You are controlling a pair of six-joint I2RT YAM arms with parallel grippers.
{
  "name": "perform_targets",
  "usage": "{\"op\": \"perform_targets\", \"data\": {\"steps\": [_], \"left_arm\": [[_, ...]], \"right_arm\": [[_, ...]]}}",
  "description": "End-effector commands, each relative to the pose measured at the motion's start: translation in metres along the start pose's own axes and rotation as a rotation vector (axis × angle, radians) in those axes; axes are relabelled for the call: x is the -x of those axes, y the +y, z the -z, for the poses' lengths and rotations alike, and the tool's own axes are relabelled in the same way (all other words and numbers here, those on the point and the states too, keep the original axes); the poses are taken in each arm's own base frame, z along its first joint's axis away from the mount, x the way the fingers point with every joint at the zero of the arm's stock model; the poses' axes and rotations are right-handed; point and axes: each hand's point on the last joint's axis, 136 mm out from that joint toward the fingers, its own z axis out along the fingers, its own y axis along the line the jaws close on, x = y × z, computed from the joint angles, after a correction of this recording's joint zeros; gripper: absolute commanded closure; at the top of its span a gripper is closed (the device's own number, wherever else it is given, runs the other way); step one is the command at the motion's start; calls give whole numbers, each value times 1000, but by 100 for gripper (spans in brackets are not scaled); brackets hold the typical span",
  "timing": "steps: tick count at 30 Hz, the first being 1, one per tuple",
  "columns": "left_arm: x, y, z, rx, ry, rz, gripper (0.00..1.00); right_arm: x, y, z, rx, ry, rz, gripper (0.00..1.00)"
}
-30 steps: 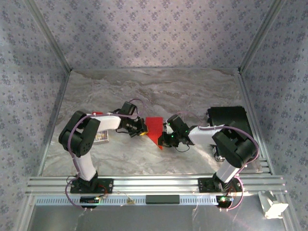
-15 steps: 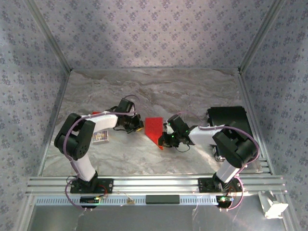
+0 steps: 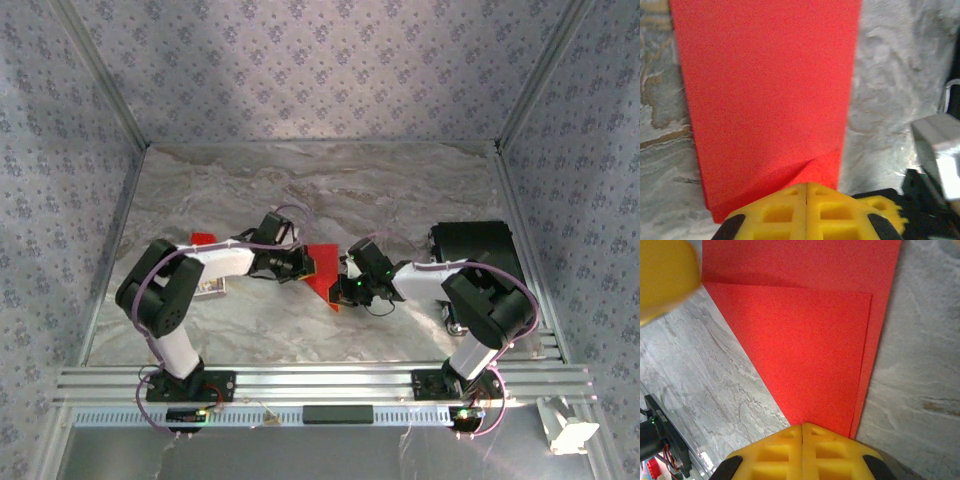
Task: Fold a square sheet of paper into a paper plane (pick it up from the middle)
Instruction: Third fold the triangle at the center of the table.
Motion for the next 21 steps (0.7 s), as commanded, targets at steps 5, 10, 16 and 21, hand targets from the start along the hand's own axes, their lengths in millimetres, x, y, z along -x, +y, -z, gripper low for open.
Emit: {"op": "perform_targets", "data": {"steps": [5,10,16,21], "left_arm": [[-10,28,-15,82,55,28,99],[-20,48,-20,146,98,42,100],[-22,52,-21,160,104,42,100],[-21,52,-21,159,102,40,100]], "right_arm": [[-20,-25,2,-90,62,-56,100],[1,17,12,3,18,42,99],[13,26,-6,2,38,62,99],[22,29,-23,3,52,70,99]]}}
